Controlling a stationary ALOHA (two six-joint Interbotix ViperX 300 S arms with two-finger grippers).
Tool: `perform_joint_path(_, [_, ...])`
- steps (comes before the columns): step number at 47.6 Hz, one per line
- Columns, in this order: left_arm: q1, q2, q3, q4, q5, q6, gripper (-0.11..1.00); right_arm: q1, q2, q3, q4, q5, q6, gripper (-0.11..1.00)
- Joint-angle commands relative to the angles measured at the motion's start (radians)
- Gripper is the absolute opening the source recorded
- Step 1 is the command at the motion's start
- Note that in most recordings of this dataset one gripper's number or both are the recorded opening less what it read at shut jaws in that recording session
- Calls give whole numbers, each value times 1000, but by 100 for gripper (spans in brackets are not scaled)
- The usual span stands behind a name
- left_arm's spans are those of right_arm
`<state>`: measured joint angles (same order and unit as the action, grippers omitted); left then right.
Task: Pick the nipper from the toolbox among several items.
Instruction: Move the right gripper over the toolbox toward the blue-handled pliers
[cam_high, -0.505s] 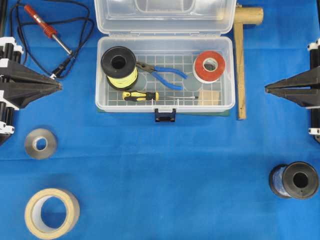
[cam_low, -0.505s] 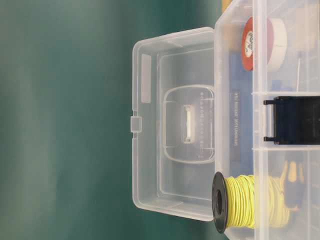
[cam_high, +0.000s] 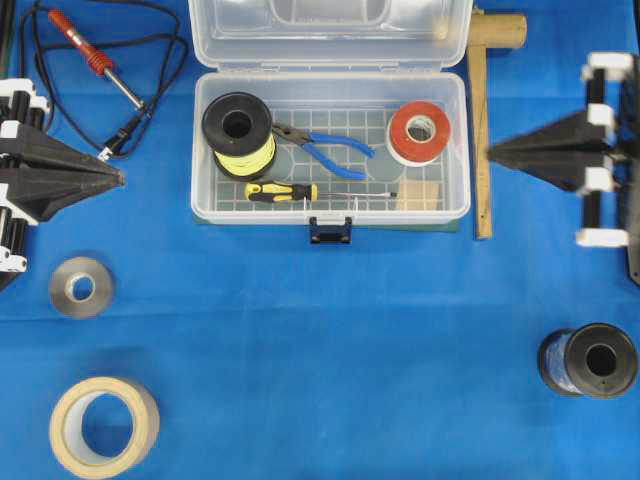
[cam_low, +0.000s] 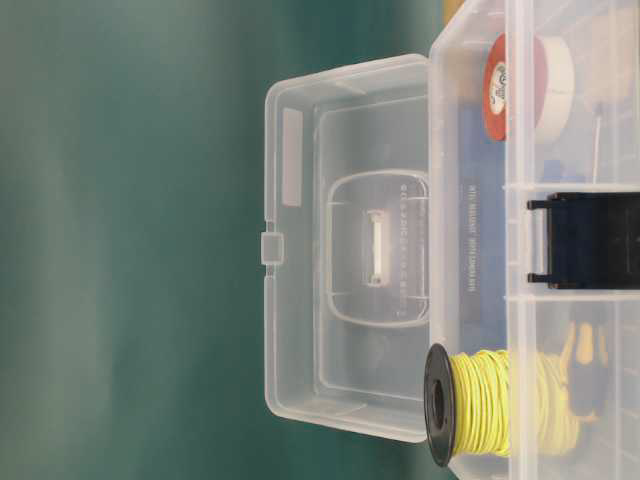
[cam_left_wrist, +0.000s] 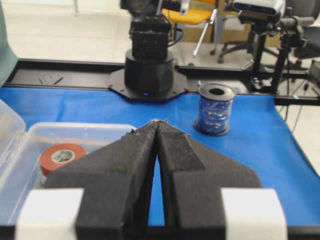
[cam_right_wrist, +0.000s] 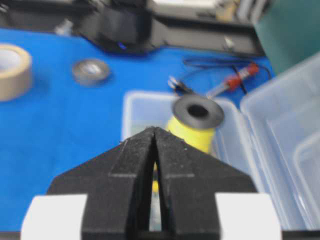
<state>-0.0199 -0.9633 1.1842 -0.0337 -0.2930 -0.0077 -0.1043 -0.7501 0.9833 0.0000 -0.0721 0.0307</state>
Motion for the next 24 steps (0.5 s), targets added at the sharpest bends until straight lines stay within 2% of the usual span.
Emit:
perform_joint_path(1, [3,11,-21,-2,-12,2,0,-43,81,-78,3,38,5,1])
perform_joint_path(4, [3,11,-21,-3,-18,2,0,-66,137,-118,3,71,5,3])
perform_joint_path(6, [5,11,-21,-3,-21,2,0,-81,175,-144,3,95,3,9])
perform_joint_path(16, [6,11,-20,-5,-25,0,0,-138,403,-295,0,264,3,69])
perform_joint_path(18, [8,11,-21,-5,-25,0,0,-144,448,-331,-3,305,3,72])
perform_joint_path(24, [12,11,-20,-5,-25,0,0,-156,581,-439,-25,411,-6,66])
